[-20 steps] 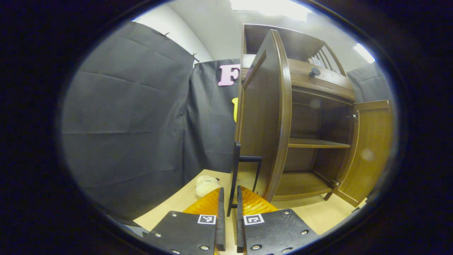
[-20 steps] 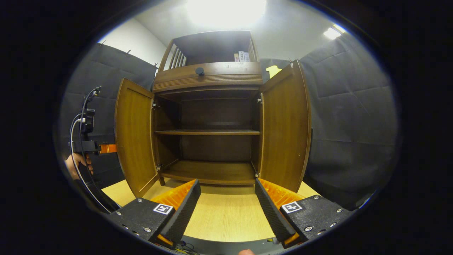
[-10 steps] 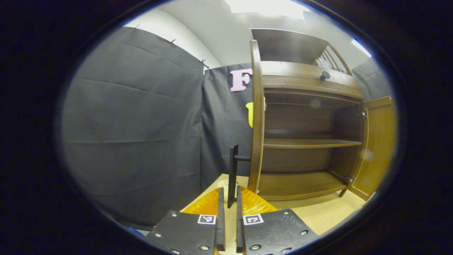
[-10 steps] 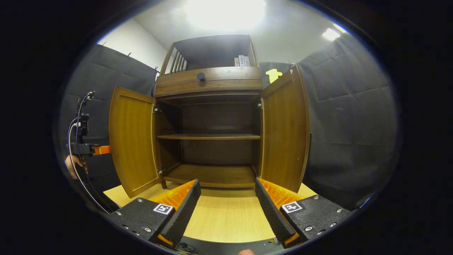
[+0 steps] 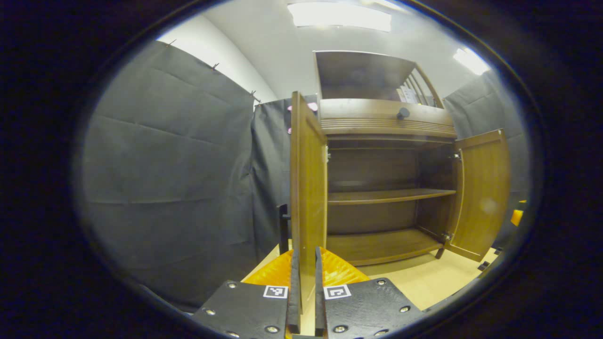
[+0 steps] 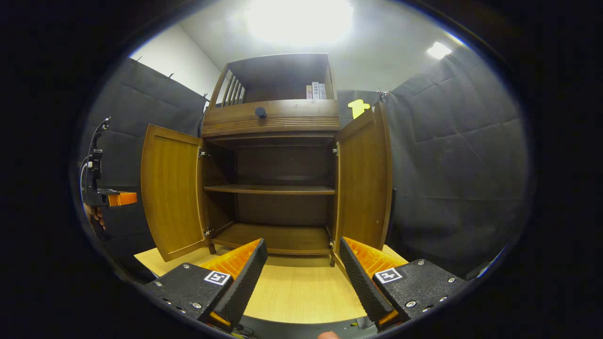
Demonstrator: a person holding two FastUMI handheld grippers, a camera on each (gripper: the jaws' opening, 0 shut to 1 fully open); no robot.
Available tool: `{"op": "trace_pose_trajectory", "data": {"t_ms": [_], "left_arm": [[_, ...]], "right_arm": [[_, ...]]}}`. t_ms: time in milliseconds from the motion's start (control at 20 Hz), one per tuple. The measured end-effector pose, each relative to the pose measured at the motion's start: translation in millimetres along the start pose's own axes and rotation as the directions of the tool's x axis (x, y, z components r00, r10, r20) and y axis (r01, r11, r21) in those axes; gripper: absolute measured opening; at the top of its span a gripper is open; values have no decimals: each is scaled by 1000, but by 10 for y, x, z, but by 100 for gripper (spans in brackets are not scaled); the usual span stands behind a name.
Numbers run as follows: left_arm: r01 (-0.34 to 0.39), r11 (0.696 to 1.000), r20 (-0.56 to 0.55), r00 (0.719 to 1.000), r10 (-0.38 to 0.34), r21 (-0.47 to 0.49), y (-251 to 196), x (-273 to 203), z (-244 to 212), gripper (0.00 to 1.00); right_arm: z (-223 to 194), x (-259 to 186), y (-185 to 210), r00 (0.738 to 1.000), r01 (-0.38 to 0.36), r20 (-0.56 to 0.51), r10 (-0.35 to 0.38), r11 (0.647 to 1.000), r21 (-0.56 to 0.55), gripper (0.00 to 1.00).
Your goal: Open the right door of the double-door shoe cabinet with the right hand, and open the left door with the left hand.
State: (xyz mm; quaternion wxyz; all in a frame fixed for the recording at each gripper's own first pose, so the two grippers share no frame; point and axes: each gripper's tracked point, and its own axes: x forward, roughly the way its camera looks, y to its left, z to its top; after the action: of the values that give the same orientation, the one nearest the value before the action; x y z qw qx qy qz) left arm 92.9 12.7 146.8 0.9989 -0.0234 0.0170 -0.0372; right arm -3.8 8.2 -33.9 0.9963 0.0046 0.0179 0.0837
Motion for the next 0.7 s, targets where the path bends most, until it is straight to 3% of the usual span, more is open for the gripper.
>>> {"op": "trace_pose_trajectory", "data": {"t_ms": [250, 550, 650, 700], "left_arm": [[44, 999, 32, 999, -44, -11, -301, -385, 116, 6], [49, 998, 19, 999, -48, -25, -334, -748, 6, 6], [29, 999, 16, 999, -29, -28, -305, -874, -46, 19], [20, 999, 18, 1000, -20, -25, -299, -931, -52, 19]], "right_arm": [[70, -139, -162, 999, 31, 16, -31, 999, 29, 95], [137, -247, -246, 998, 48, 33, -49, 998, 37, 95], [138, -282, -257, 998, 51, 36, -52, 998, 32, 95], [137, -300, -258, 998, 51, 34, -52, 998, 32, 95]]}}
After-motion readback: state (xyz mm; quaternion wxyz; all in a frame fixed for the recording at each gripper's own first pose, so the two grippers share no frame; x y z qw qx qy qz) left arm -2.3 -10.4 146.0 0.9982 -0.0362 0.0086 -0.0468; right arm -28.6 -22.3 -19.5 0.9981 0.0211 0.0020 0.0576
